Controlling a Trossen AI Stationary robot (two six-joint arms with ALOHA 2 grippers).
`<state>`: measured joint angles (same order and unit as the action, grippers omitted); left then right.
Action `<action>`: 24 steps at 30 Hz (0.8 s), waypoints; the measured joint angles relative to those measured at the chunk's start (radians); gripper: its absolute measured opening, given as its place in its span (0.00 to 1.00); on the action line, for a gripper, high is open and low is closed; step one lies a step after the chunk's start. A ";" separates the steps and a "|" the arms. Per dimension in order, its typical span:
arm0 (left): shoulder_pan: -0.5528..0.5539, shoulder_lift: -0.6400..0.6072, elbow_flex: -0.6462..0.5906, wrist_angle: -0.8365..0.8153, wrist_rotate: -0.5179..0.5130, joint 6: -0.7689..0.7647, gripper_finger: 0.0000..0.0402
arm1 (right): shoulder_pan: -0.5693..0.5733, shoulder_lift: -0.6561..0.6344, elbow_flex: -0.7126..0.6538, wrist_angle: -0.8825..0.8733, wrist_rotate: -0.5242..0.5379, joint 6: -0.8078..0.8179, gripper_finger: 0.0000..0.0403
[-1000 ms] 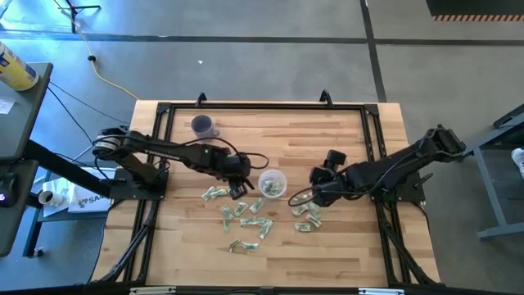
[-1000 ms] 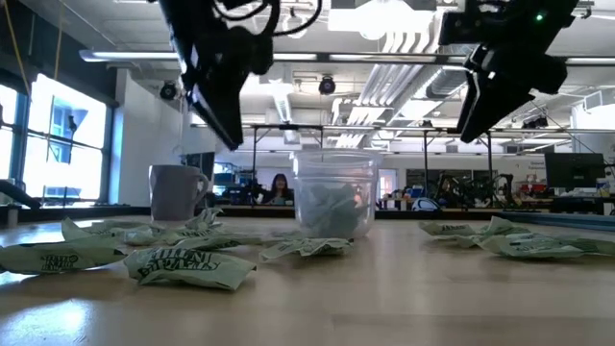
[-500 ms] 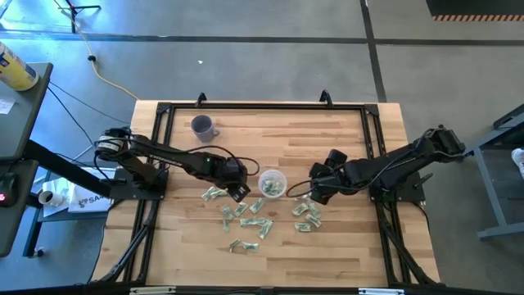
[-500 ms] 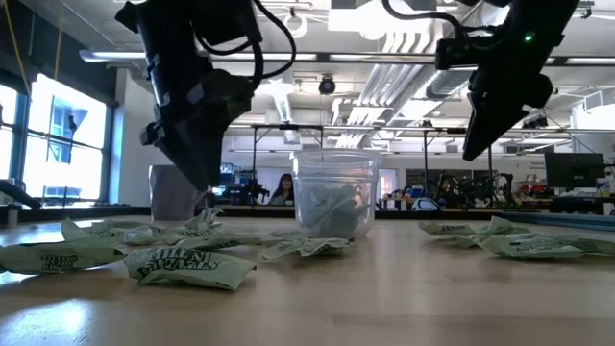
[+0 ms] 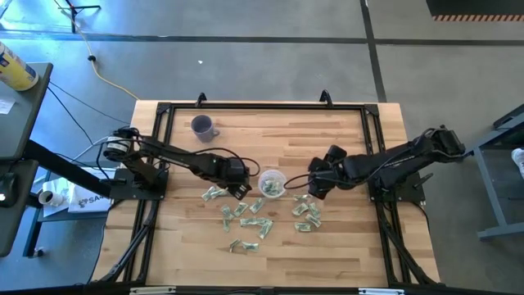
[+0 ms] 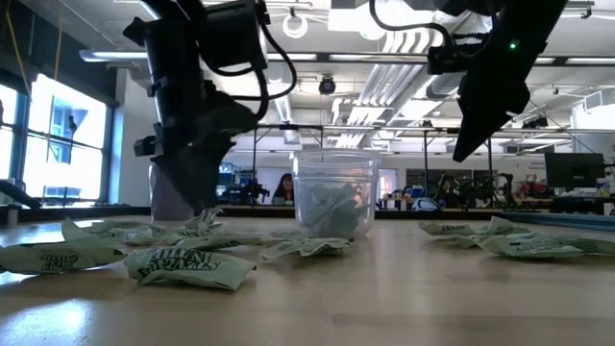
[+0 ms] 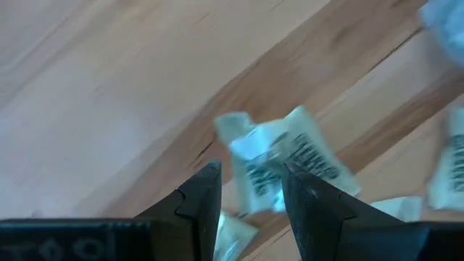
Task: Pick and place Stevia / Truvia into bins
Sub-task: Put the stevia packet into the transparent container
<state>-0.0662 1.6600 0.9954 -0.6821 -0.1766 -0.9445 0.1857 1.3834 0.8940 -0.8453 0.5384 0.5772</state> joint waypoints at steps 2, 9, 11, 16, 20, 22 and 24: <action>0.000 0.000 0.007 0.011 0.003 0.017 0.45 | -0.007 0.000 0.000 -0.004 -0.011 -0.001 0.60; -0.021 0.000 0.008 0.093 0.018 0.001 0.45 | -0.010 0.000 0.000 -0.057 -0.032 -0.002 0.60; -0.034 0.000 0.008 0.127 0.025 -0.030 0.46 | -0.010 0.000 0.000 -0.073 -0.035 -0.002 0.60; -0.064 0.009 0.008 0.182 0.000 -0.108 0.56 | -0.010 0.000 0.000 -0.130 -0.047 -0.001 0.60; -0.066 0.069 0.007 0.182 -0.021 -0.128 0.64 | -0.009 0.000 0.000 -0.163 -0.050 -0.005 0.60; -0.065 0.102 0.007 0.218 -0.013 -0.148 0.65 | -0.009 0.000 0.000 -0.169 -0.044 -0.040 0.60; -0.065 0.134 0.012 0.244 -0.017 -0.159 0.64 | -0.010 0.000 0.000 -0.172 -0.044 -0.082 0.60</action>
<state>-0.1314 1.7944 1.0079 -0.4384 -0.1939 -1.1037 0.1762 1.3834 0.8944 -1.0175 0.4944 0.4954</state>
